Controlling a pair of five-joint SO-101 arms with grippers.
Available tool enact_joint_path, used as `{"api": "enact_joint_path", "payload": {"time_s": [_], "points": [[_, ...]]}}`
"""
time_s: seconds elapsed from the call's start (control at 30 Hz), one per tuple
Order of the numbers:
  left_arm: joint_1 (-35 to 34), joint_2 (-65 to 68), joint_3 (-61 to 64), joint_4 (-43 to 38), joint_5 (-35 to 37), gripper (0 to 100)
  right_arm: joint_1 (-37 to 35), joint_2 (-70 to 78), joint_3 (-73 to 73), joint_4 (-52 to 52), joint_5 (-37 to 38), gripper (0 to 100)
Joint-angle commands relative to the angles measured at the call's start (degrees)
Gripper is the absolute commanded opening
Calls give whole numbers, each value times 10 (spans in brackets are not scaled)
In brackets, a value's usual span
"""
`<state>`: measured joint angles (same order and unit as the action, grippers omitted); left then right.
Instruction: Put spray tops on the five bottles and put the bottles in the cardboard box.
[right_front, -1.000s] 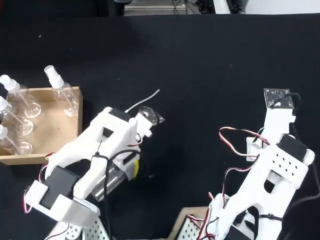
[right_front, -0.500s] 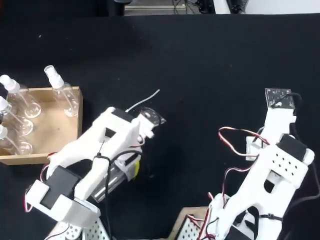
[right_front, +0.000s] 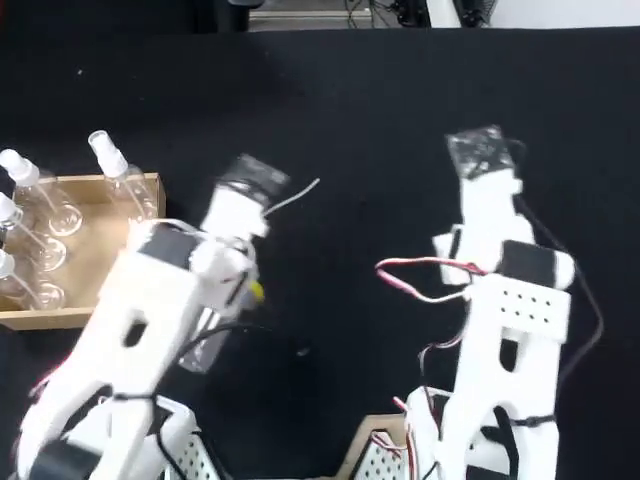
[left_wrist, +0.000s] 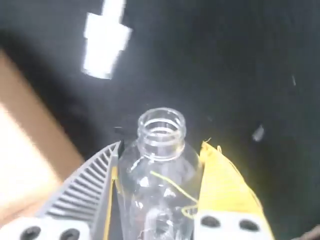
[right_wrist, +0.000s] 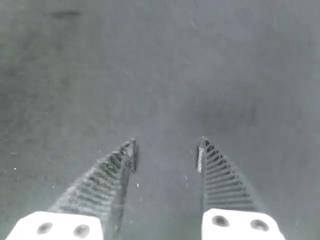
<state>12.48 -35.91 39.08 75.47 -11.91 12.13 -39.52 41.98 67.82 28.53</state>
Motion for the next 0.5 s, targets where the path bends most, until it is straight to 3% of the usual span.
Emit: {"api": "enact_joint_path", "payload": {"time_s": [0.0,0.13,0.3,0.47], "points": [[-48,-125,-3,15,21,30,-63,-18,-36,-18,77,168],[-60,-206,3,38,22,30,-144,-18,-33,-15,145,170],[-155,-289,20,40,21,30,-250,-17,-32,-15,147,170],[-189,-344,20,40,23,30,-360,49,-29,-47,149,170]]}}
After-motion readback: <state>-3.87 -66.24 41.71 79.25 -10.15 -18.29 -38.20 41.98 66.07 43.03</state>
